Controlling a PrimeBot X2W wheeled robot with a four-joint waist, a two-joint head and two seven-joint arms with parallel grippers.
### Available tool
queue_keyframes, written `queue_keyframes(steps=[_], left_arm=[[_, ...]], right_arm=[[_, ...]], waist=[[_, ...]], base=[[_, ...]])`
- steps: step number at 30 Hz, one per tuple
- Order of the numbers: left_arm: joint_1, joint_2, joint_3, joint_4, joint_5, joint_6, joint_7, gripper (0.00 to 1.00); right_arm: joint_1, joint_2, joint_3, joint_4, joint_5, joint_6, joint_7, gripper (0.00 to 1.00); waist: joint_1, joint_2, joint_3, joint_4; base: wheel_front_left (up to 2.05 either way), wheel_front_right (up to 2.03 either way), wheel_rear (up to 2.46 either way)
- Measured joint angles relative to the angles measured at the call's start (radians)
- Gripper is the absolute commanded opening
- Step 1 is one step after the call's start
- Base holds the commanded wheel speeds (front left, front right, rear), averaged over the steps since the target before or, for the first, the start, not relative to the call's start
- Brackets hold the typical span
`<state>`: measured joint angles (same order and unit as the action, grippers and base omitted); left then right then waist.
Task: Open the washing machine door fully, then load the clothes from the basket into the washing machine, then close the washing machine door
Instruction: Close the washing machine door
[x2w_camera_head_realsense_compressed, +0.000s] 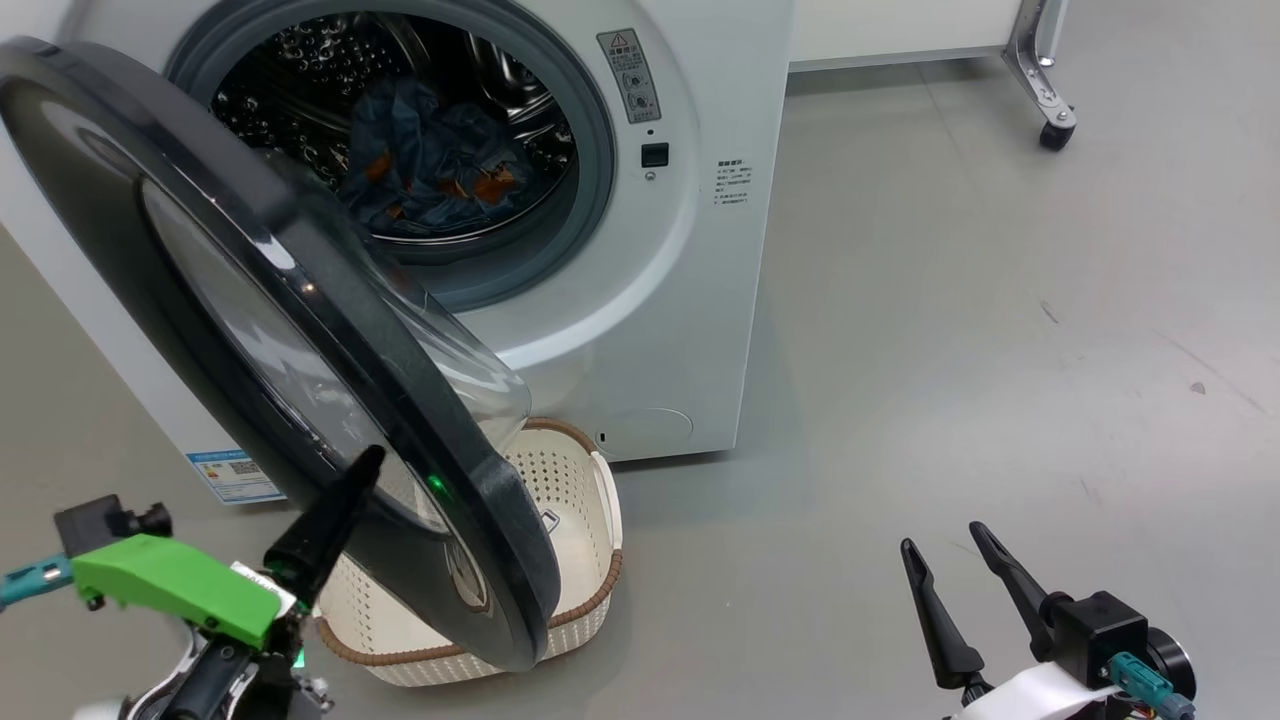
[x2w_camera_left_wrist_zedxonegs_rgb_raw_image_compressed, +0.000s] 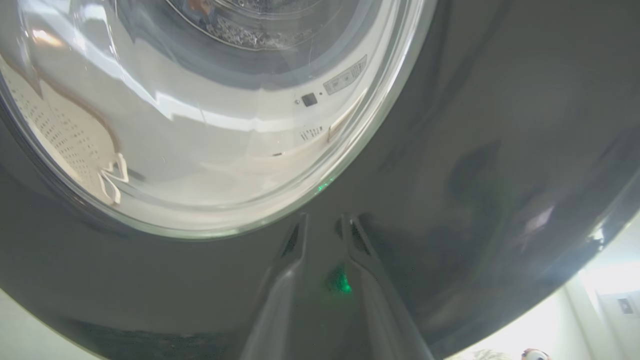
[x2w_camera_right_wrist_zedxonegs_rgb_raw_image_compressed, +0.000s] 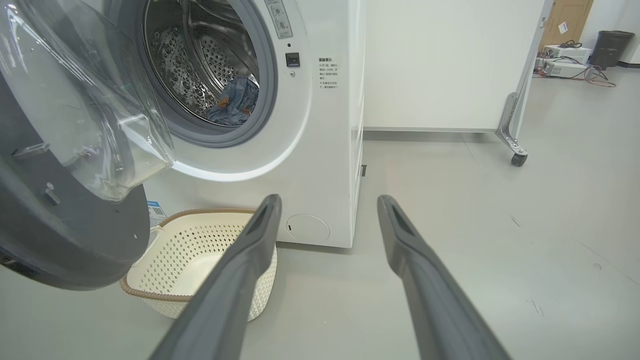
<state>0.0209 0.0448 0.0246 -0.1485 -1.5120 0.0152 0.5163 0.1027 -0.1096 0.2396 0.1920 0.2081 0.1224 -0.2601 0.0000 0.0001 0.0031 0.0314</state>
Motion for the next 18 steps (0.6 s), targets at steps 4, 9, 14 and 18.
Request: queue_keyframes(steps=[4, 9, 14, 18], left_arm=[[0.003, 0.044, 0.014, 0.001, 0.163, -0.046, -0.077, 1.0], [0.047, 0.114, 0.001, 0.011, 0.403, -0.095, -0.173, 1.0], [0.079, 0.132, -0.034, 0.047, 0.611, -0.112, -0.3, 1.0], [0.101, 0.177, -0.083, 0.07, 0.845, -0.122, -0.432, 1.0]], right_arm=[[0.0, 0.001, -0.005, -0.002, 0.0, 0.0, 0.0, 1.0], [0.0, 0.002, -0.018, -0.007, 0.0, 0.0, 0.0, 1.0], [0.001, 0.006, -0.042, -0.012, 0.0, 0.0, 0.0, 1.0], [0.001, 0.008, -0.054, -0.013, 0.0, 0.0, 0.0, 1.0]], waist=[[0.0, 0.0, 0.002, 0.0], [0.0, 0.0, 0.006, 0.002], [0.0, 0.0, 0.011, 0.015], [0.0, 0.0, 0.01, 0.026]], base=[[0.0, 0.0, 0.0], [0.0, 0.0, 0.0], [0.0, 0.0, 0.0], [0.0, 0.0, 0.0]])
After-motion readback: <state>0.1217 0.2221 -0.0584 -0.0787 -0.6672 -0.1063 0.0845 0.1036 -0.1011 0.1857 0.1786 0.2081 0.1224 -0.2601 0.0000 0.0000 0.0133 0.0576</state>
